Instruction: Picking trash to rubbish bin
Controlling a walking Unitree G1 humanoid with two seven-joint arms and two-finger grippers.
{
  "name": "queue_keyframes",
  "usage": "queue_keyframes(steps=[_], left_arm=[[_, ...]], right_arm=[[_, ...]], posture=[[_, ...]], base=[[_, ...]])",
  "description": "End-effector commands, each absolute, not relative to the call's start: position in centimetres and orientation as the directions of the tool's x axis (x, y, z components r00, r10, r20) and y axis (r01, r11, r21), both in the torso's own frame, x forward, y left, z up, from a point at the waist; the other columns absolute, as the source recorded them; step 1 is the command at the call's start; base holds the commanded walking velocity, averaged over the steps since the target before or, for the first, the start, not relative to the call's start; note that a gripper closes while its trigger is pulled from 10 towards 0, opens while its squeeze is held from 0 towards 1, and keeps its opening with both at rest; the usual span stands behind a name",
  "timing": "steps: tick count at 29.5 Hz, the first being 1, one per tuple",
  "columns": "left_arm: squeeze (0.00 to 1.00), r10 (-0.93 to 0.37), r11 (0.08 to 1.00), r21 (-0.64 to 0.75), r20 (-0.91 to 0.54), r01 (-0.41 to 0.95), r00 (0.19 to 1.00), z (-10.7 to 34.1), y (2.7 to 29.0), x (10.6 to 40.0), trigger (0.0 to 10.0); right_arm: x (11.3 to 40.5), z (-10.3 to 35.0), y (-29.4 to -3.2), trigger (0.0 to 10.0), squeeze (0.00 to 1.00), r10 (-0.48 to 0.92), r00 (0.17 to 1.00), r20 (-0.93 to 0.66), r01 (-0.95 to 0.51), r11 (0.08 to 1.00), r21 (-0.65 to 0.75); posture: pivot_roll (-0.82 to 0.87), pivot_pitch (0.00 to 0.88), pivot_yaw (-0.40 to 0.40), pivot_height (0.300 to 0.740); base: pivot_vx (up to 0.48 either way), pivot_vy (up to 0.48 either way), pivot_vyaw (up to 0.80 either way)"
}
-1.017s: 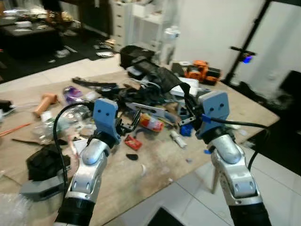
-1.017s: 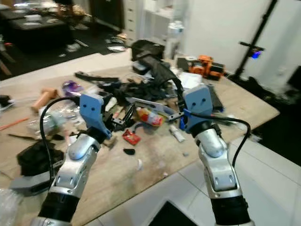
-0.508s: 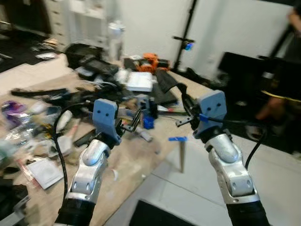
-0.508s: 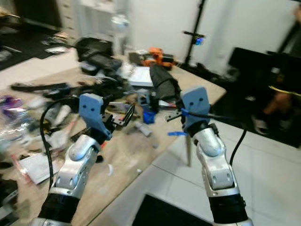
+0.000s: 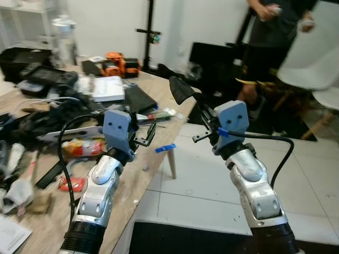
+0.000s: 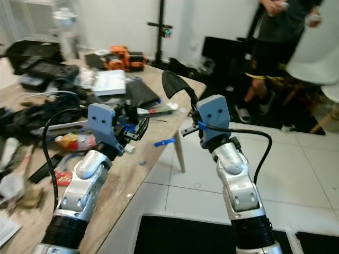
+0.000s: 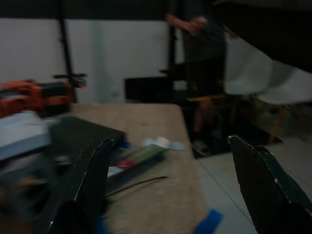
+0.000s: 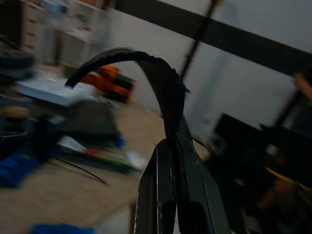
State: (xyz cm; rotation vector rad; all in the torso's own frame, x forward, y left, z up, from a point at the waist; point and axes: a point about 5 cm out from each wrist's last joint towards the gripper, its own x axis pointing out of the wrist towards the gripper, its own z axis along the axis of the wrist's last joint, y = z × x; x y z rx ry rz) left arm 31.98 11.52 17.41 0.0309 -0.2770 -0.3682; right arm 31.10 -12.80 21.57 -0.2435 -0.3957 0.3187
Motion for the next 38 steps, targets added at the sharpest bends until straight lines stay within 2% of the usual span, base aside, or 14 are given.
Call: queue_keyframes(steps=[1, 38], left_arm=[[0.00, -0.378, 0.926, 0.096, 0.253, 0.366, 0.891, 17.44, 11.03, 31.91, 10.0], [0.00, -0.379, 0.926, 0.111, 0.253, 0.362, 0.890, 17.97, 11.04, 32.42, 10.0]], right_arm=[[31.09, 21.36, -13.29, 10.0, 0.00, 0.337, 0.880, 0.334, -0.245, 0.926, -0.287], [31.15, 21.10, -13.08, 10.0, 0.00, 0.325, 0.887, 0.327, -0.245, 0.933, -0.263]], posture=[[-0.08, 0.055, -0.060, 0.740], [-0.11, 0.069, -0.044, 0.740]], base=[[0.000, 0.000, -0.80], [0.000, 0.000, -0.80]])
